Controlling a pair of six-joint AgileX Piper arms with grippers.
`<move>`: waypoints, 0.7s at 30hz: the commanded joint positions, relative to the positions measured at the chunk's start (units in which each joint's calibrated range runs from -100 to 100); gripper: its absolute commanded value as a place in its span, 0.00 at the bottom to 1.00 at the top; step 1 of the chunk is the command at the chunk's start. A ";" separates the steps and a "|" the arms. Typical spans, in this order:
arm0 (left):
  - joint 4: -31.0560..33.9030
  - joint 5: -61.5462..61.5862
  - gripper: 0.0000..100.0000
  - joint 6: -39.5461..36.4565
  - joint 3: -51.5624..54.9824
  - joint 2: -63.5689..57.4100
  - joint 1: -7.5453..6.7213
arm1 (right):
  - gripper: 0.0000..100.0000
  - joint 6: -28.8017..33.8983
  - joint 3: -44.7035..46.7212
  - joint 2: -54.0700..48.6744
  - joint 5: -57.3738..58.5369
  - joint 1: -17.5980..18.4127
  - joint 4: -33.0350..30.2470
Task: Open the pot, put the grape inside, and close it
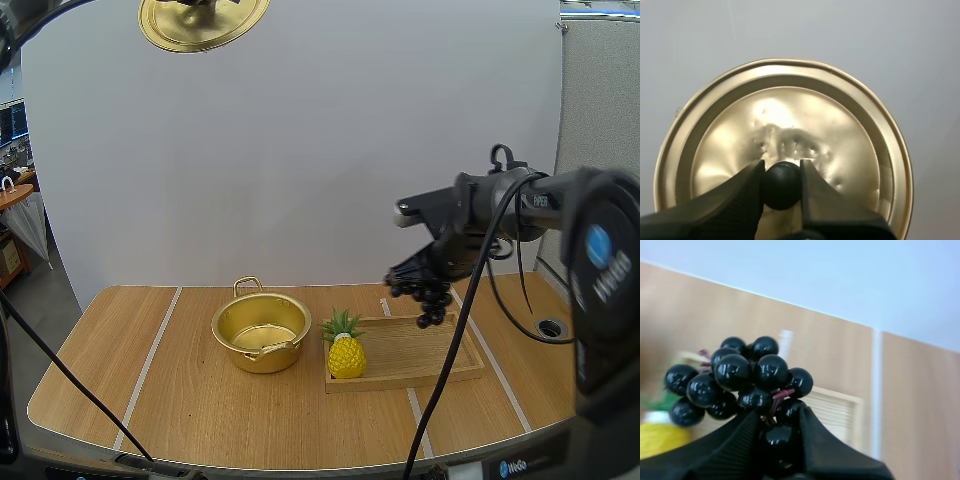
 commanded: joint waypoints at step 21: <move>0.11 -1.91 0.00 -0.67 -0.42 -0.15 -0.05 | 0.00 5.58 -11.40 8.33 4.13 18.91 0.62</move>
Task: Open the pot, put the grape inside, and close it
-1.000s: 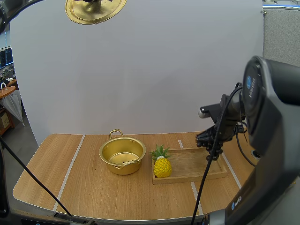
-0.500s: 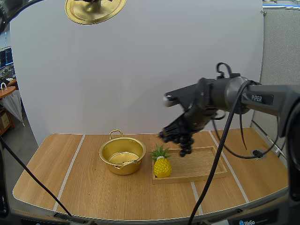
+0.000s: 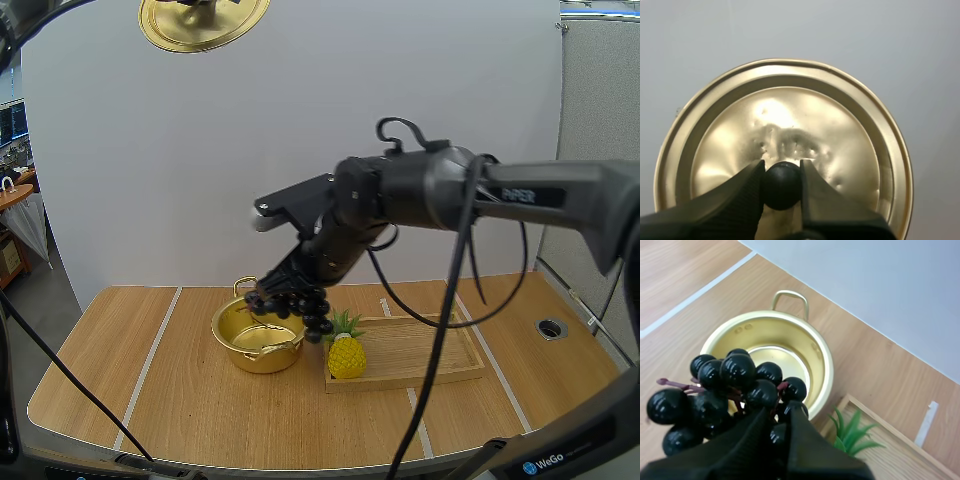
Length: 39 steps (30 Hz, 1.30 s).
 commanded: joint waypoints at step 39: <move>0.11 -1.91 0.00 -0.67 -0.42 -0.15 -0.05 | 0.00 -0.16 -16.40 32.61 -9.58 1.27 -0.11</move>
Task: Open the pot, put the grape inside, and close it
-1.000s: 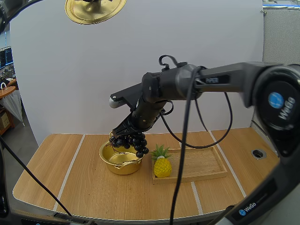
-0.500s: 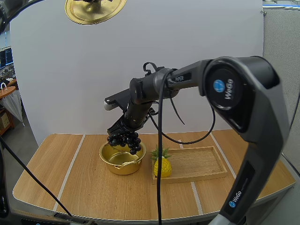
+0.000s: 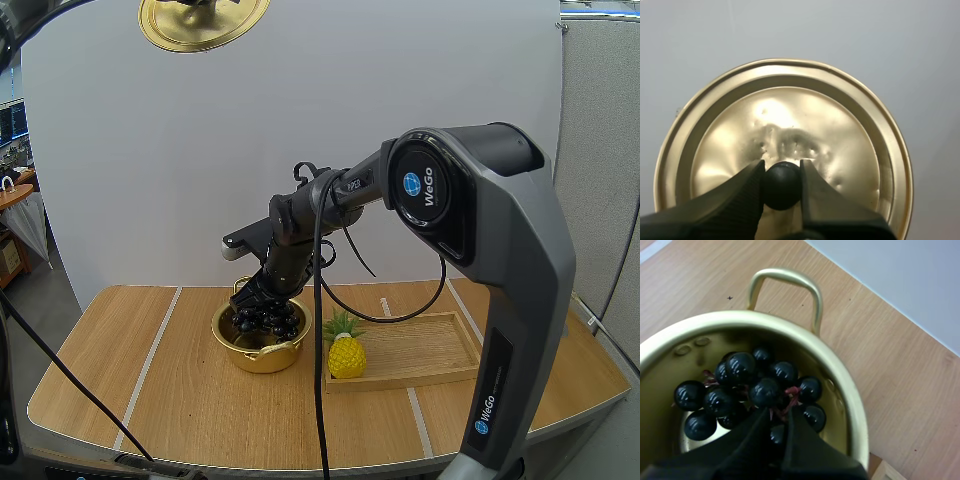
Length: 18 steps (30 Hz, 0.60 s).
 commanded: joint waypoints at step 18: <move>0.11 -1.91 0.00 -0.67 -0.42 -0.15 -0.05 | 1.00 -0.49 -0.52 1.03 1.73 0.60 0.44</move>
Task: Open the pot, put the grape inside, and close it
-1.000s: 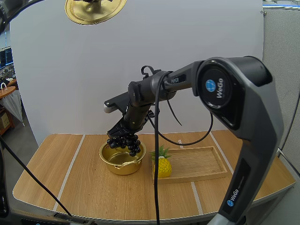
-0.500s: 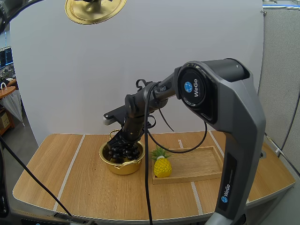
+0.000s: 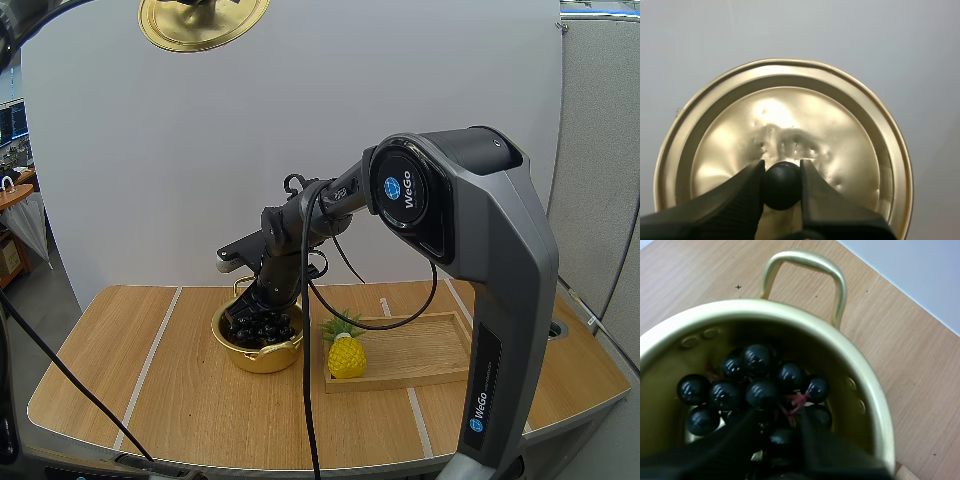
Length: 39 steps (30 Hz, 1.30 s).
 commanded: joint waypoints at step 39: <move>0.11 -1.91 0.00 -0.67 -0.42 -0.15 -0.05 | 1.00 3.44 19.72 -59.21 26.96 0.14 -0.56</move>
